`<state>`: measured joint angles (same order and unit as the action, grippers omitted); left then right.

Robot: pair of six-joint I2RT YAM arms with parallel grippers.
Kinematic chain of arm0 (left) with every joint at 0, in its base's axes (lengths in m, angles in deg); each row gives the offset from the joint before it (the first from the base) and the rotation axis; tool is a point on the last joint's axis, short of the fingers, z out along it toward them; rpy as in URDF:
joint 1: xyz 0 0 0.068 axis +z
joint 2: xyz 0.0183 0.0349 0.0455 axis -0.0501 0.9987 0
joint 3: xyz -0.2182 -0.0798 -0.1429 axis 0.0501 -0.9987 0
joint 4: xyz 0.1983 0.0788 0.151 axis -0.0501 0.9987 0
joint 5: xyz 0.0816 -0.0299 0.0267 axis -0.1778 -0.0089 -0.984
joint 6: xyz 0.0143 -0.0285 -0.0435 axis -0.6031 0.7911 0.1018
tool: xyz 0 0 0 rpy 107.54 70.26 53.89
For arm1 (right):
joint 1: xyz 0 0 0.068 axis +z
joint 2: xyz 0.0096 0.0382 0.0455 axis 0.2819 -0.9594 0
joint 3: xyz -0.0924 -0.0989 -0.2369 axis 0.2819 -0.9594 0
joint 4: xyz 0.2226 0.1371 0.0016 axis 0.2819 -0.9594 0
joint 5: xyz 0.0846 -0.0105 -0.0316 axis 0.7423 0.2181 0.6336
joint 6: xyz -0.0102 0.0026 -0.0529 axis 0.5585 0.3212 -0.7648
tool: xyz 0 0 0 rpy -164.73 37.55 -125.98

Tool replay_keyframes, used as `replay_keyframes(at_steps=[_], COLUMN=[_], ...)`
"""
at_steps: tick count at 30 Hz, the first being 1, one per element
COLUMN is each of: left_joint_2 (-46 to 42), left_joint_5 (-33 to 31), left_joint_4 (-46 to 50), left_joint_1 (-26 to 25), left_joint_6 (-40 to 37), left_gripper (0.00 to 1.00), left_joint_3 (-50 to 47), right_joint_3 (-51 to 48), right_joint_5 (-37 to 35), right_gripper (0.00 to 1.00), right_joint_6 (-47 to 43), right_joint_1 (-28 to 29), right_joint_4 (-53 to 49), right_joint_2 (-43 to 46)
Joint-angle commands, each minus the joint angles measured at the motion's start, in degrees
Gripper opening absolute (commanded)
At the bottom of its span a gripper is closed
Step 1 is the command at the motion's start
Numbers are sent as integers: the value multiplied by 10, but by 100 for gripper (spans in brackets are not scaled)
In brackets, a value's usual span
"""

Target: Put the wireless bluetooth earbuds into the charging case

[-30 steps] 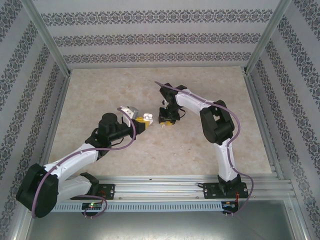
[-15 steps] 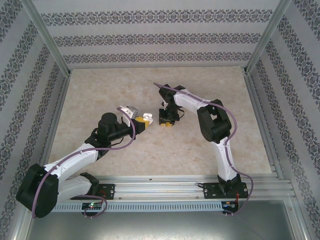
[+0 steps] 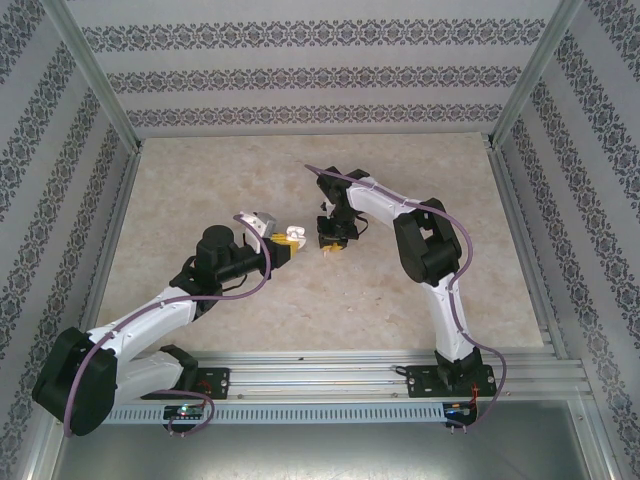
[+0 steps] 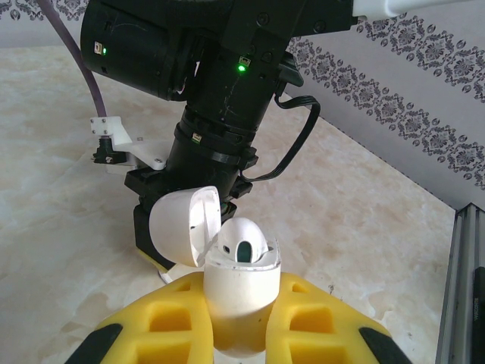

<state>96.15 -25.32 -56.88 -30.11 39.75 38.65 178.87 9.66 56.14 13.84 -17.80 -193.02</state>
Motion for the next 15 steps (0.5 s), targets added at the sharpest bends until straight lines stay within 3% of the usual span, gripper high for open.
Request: replay_keyframes(at_steps=[1, 15], left_joint_2=[-3, -3], left_joint_5=[14, 36], left_joint_4=[-33, -73], left_joint_1=[7, 11], left_joint_6=[7, 32], left_gripper=[0, 0], left_joint_3=[1, 9], right_joint_3=[7, -110], right_joint_5=[-4, -16], right_gripper=[16, 11], right_joint_6=[-14, -25], right_joint_1=[-1, -1], right_joint_4=[-15, 95], right_joint_2=[-3, 123])
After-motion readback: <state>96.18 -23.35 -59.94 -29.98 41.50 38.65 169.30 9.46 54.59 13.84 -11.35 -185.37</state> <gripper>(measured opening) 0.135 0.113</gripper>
